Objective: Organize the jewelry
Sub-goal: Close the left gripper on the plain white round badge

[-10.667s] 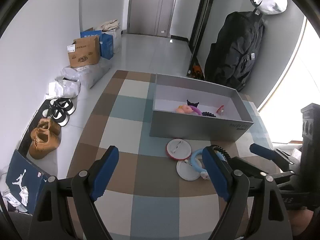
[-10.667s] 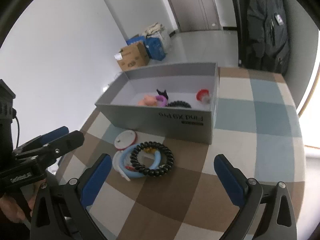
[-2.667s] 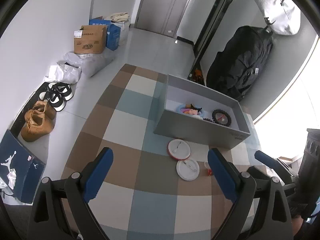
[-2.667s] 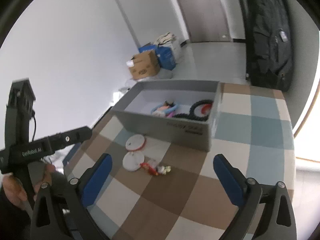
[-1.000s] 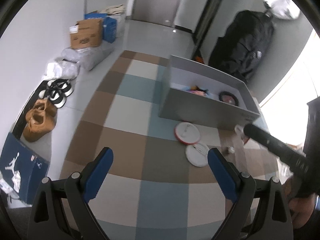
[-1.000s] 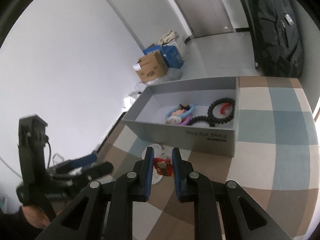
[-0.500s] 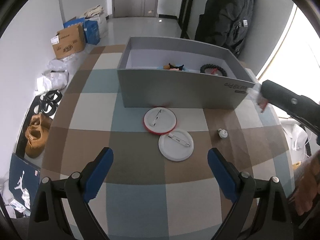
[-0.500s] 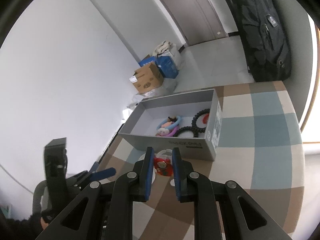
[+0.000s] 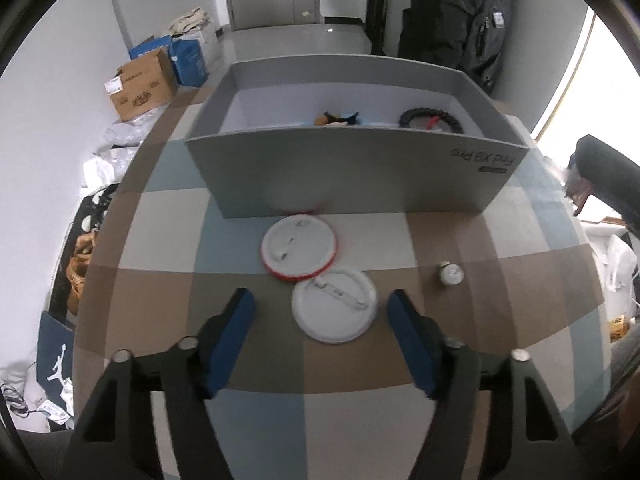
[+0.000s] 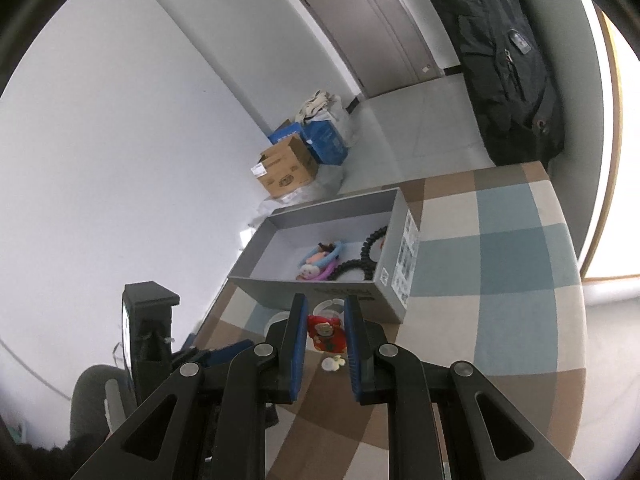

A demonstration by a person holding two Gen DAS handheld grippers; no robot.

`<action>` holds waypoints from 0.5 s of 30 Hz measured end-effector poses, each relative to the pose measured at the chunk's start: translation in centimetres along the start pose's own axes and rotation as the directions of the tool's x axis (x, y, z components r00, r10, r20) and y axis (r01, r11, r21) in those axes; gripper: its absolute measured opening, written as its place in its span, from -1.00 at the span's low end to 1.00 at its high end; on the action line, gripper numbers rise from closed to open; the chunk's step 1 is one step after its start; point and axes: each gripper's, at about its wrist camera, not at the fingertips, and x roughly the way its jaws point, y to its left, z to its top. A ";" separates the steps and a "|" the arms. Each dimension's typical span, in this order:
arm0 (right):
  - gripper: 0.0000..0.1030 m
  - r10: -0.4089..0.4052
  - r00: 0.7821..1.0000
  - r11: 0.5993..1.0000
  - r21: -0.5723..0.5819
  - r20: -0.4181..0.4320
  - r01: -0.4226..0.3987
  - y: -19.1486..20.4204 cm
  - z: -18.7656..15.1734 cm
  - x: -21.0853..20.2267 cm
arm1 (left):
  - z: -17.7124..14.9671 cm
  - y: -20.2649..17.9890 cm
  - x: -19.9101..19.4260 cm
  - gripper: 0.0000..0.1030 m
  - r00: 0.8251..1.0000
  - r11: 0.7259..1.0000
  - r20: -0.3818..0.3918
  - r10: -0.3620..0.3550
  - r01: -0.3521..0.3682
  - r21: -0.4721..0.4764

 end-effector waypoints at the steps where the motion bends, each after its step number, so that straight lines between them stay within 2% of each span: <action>1: -0.67 0.000 1.000 1.000 0.001 0.001 0.000 -0.1 0.0 -0.2 | 0.1 -0.2 0.0 0.01 1.000 1.000 0.001 -0.005 0.005 0.009; 2: -0.67 0.000 1.000 1.000 0.001 0.004 0.000 -0.1 0.1 -0.3 | 0.0 -0.4 -0.2 -0.21 1.000 1.000 0.006 -0.019 0.019 0.020; 3: -0.67 0.000 1.000 1.000 0.003 0.008 0.000 -0.1 0.1 -0.4 | 0.1 -0.5 -0.2 -0.27 1.000 0.999 0.007 -0.028 0.027 0.025; 15: -0.67 0.002 1.000 1.000 0.000 0.017 -0.002 0.0 0.1 -0.6 | -0.3 1.0 -0.8 -0.27 0.984 0.983 -0.009 -0.178 0.178 -0.047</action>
